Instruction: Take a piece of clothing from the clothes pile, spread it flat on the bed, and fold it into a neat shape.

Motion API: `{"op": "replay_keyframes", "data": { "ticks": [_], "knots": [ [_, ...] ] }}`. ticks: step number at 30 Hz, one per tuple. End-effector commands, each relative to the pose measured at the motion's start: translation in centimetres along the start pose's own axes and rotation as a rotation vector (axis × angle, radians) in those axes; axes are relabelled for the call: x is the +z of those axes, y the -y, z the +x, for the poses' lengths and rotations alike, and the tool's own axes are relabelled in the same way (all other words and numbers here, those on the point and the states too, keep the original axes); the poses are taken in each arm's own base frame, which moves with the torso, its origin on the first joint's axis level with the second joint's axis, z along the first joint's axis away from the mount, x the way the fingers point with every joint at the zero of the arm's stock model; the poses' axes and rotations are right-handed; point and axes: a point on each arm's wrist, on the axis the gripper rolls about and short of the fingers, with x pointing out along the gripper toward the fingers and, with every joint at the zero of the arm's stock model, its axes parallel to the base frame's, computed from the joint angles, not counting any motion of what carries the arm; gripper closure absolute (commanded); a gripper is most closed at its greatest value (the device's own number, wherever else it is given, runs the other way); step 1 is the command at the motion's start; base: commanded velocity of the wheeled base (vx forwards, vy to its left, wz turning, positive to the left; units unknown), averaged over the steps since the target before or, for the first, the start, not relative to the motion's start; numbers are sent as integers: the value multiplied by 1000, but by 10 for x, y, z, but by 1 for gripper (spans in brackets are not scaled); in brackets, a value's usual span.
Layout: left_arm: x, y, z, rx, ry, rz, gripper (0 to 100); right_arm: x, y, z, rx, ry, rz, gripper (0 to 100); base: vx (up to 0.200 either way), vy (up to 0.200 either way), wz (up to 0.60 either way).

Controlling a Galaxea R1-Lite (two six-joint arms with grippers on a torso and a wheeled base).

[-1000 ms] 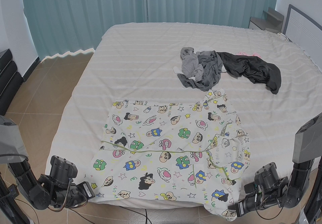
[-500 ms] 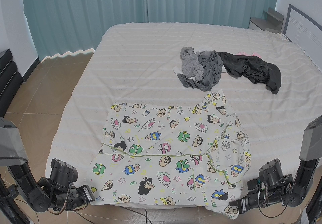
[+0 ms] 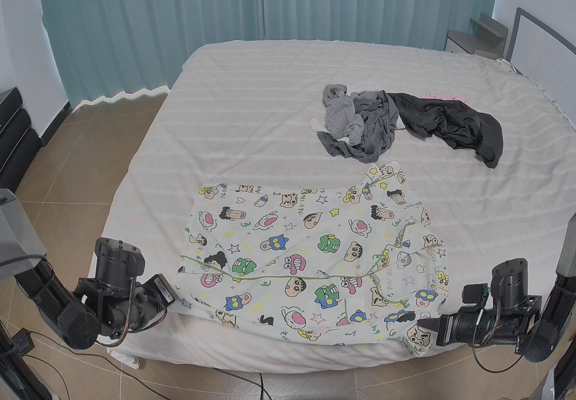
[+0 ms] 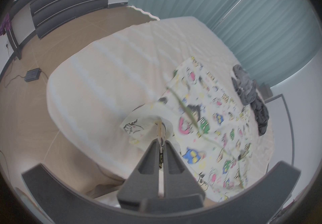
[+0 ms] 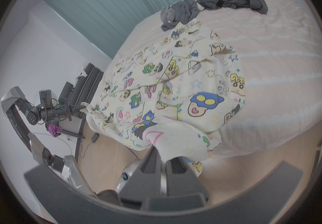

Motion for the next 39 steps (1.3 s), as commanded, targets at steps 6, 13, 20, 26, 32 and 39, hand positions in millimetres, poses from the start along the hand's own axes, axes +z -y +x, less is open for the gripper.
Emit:
{"op": "replay_keyframes", "data": {
  "ticks": [6,13,20,26,32,39],
  "knots": [
    [36,40,38,-80,117,-38,100,28,13,18,-24,117,44,100,0,0,0],
    [45,47,74,-62,143,-51,100,36,24,33,-41,134,63,100,0,0,0],
    [57,60,100,-82,172,-62,100,41,37,51,3,251,40,100,0,0,0],
    [64,69,105,-85,171,-62,100,35,47,61,-4,223,53,100,0,0,0],
    [66,71,108,-90,177,-64,0,51,57,63,-6,291,67,0,0,0,0],
    [75,69,108,-83,208,-79,0,65,65,60,-6,351,68,0,0,0,0]
  ]
}}
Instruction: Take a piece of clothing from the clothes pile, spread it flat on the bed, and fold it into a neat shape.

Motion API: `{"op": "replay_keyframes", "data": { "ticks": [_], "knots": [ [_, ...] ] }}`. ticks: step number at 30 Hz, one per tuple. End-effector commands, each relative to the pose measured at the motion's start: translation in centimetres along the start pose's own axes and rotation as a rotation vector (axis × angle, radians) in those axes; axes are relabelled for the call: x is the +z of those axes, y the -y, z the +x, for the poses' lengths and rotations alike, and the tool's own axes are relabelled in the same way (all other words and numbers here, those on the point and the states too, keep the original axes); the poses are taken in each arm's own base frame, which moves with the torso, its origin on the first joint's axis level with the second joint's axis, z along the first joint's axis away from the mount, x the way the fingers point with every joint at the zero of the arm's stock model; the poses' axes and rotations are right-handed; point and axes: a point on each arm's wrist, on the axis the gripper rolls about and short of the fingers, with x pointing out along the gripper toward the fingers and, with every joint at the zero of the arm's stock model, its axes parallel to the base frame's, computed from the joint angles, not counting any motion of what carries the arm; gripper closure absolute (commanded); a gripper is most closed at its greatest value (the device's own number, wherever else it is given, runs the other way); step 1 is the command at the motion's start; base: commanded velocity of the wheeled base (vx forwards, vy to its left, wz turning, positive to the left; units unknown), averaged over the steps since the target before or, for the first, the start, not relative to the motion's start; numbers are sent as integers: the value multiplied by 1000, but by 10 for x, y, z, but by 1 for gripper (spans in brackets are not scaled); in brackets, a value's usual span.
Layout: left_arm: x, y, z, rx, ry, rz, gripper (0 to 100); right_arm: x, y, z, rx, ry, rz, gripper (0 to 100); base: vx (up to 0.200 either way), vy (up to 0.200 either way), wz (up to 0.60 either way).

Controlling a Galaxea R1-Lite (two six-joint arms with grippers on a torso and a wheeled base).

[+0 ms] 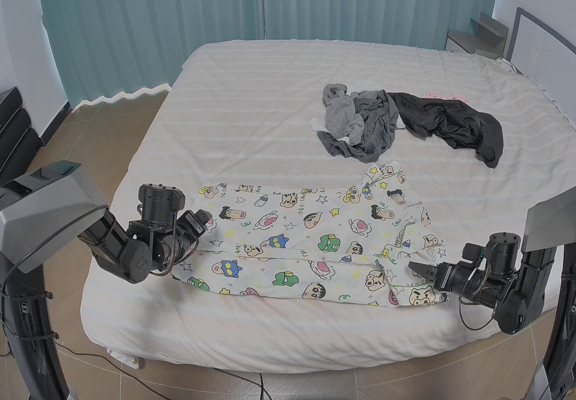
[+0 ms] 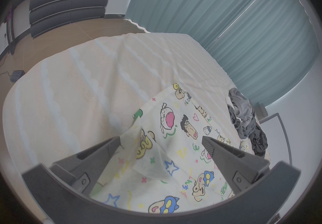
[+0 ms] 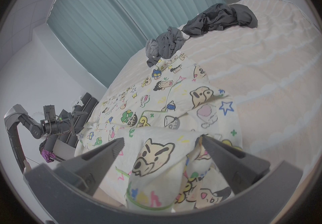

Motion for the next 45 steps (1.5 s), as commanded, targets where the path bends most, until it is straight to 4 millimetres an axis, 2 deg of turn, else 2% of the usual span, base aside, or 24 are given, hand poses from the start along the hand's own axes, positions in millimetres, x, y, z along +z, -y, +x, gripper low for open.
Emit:
{"op": "replay_keyframes", "data": {
  "ticks": [1,8,13,16,20,22,23,24,26,27,28,30,32,35,38,40,45],
  "knots": [
    [8,-3,2,12,31,-13,0,10,4,0,0,52,-3,0,0,0,0],
    [21,-11,-2,33,60,-35,0,16,3,-13,-10,70,3,0,0,0,0],
    [52,-8,-21,-6,124,-74,0,27,0,-30,-13,118,39,0,0,0,0],
    [60,-8,-30,-27,131,-83,0,29,-7,-40,3,129,78,0,0,0,0],
    [70,-17,-67,-94,80,-103,0,8,-27,-70,35,32,223,0,0,0,0],
    [67,-23,-86,-115,47,-127,0,-1,-33,-77,44,-13,295,0,0,0,0],
    [67,-23,-86,-115,47,-127,0,-1,-33,-77,44,-13,295,0,0,0,0],
    [61,-29,-112,-146,4,-191,0,-4,-37,-77,39,-30,419,0,0,0,0],
    [53,-36,-134,-173,-44,-251,0,-4,-38,-78,30,-29,485,0,0,0,0],
    [53,-36,-136,-174,-47,-255,0,-4,-38,-78,30,-29,487,0,0,0,0],
    [43,-45,-152,-185,-98,-290,0,-5,-39,-80,24,-46,486,0,0,0,0],
    [31,-57,-163,-173,-149,-298,0,-7,-46,-83,35,-78,475,0,0,0,0],
    [19,-69,-167,-136,-193,-301,0,-10,-58,-88,68,-110,454,0,0,0,0],
    [14,-73,-163,-108,-214,-300,0,-15,-71,-93,105,-160,427,0,0,0,0],
    [14,-74,-156,-104,-215,-247,0,-18,-77,-93,121,-184,417,0,0,0,0],
    [12,-79,-143,-111,-240,-64,0,-21,-82,-94,136,-206,405,0,0,0,0],
    [20,-91,-118,-195,-264,213,0,-26,-88,-93,108,-191,382,0,0,0,0]
  ]
}}
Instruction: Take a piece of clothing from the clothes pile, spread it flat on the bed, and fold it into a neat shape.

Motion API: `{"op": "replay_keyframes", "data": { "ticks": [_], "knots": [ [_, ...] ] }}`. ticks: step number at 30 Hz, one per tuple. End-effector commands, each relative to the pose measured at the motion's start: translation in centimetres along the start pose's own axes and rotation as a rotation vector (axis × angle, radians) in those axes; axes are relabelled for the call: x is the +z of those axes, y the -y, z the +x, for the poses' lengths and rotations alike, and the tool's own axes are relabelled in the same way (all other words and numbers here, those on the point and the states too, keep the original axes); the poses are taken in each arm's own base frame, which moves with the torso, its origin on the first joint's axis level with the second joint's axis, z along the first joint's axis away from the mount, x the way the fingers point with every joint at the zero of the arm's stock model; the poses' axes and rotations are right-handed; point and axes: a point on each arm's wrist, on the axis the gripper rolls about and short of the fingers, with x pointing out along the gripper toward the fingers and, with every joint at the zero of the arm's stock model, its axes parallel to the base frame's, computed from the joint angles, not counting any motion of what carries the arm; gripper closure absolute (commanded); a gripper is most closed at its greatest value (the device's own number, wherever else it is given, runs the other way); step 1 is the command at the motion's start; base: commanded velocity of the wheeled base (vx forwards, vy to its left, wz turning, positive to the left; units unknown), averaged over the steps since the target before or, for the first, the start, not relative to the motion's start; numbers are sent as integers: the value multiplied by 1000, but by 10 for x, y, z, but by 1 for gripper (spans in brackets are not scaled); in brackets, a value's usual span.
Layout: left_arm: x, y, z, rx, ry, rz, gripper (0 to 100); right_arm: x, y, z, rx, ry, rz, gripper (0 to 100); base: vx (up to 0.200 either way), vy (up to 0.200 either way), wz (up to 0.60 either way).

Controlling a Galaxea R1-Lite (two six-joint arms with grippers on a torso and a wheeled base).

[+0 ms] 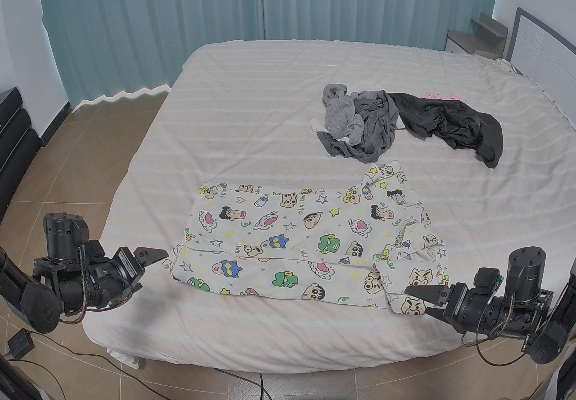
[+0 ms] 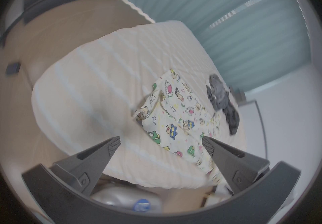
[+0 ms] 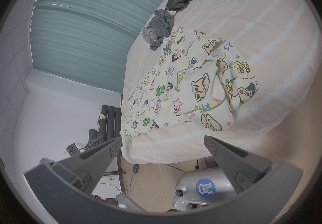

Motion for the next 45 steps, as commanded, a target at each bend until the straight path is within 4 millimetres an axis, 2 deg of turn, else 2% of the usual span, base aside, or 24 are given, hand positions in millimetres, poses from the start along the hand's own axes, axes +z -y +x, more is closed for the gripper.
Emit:
{"op": "replay_keyframes", "data": {
  "ticks": [1,2,4,5,6,9,10,11,14,18,25,26,41,45],
  "knots": [
    [13,-22,29,-20,-64,269,0,-12,-8,-3,-6,-11,-31,0,0,0,0],
    [18,-29,42,-16,-83,381,0,-15,-9,-3,-12,-14,-41,0,0,0,0],
    [20,-34,55,-13,-104,485,0,-18,-12,-4,-9,-20,-51,0,0,0,0],
    [20,-34,55,-13,-104,485,0,-18,-12,-4,-9,-20,-51,0,0,0,0],
    [19,-39,67,-23,-137,559,0,-20,-14,-7,-6,-34,-57,0,0,0,0],
    [23,-40,87,-63,-164,582,0,-22,-16,-12,-7,-47,-62,0,0,0,0],
    [23,-40,87,-63,-164,582,0,-22,-16,-12,-7,-47,-62,0,0,0,0],
    [27,-43,101,-67,-162,585,0,-22,-18,-16,-2,-44,-64,0,0,0,0],
    [34,-44,115,-73,-151,589,0,-23,-20,-20,8,-46,-70,0,0,0,0],
    [34,-43,118,-137,-177,593,0,-25,-21,-22,10,-57,-83,0,0,0,0],
    [38,-48,125,-148,-166,631,0,-25,-22,-22,11,-59,-84,0,0,0,0],
    [36,-49,125,-154,-175,632,100,-25,-22,-22,11,-59,-84,0,0,0,0],
    [27,-56,119,-136,-236,600,100,-26,-20,-20,1,-68,-82,0,0,0,0],
    [29,-50,108,-122,-263,585,100,-26,-20,-20,-1,-69,-81,0,0,0,0]
  ]
}}
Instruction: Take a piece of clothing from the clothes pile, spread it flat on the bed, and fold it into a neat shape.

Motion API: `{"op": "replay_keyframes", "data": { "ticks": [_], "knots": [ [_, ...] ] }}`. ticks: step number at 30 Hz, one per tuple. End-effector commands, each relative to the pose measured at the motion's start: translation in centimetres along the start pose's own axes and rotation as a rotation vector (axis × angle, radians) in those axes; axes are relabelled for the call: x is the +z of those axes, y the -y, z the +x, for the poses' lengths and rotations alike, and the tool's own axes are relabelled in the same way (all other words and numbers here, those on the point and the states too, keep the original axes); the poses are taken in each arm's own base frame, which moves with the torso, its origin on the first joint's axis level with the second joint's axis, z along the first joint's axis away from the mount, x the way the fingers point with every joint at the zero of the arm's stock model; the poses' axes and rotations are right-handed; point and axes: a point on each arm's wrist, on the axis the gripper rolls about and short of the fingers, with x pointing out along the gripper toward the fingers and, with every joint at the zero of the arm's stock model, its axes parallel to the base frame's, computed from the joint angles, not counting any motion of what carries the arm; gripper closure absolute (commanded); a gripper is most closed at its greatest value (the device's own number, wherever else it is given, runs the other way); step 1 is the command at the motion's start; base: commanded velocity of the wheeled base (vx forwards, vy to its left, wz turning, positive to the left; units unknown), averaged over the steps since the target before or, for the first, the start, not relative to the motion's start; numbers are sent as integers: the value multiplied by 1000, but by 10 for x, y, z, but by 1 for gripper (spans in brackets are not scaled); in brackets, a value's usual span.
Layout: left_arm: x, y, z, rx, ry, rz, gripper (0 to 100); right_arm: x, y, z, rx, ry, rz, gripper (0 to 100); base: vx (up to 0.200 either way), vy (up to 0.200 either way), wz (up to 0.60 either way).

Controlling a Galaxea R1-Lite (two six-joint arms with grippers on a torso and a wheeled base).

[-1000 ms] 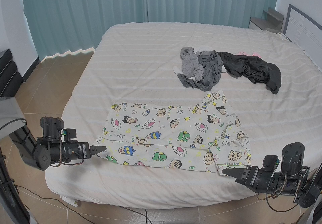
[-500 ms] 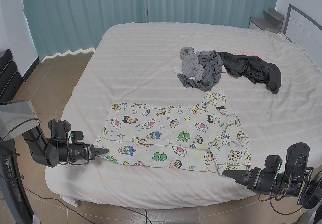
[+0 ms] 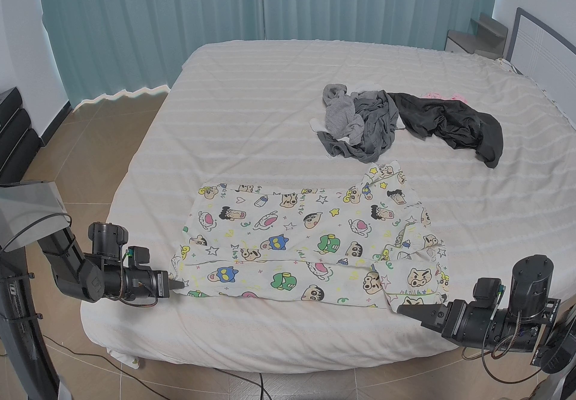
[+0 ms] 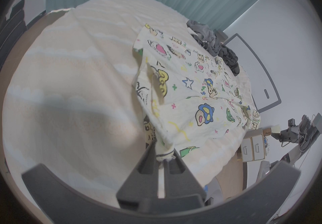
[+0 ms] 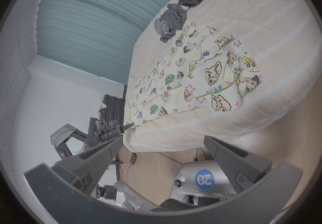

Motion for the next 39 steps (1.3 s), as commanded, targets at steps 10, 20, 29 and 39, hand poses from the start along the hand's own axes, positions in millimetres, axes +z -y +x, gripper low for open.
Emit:
{"op": "replay_keyframes", "data": {
  "ticks": [10,20,29,39],
  "knots": [
    [10,14,-30,13,-38,-16,100,-3,4,-2,-17,-15,4,0,0,0,0],
    [11,10,-26,24,-35,-14,0,-4,4,-2,-21,-20,4,0,0,0,0],
    [13,8,-29,38,-22,-24,0,-4,4,-3,-20,-19,4,0,0,0,0],
    [99,47,-52,88,285,-146,0,-4,4,-2,-23,-23,4,0,0,0,0]
  ]
}}
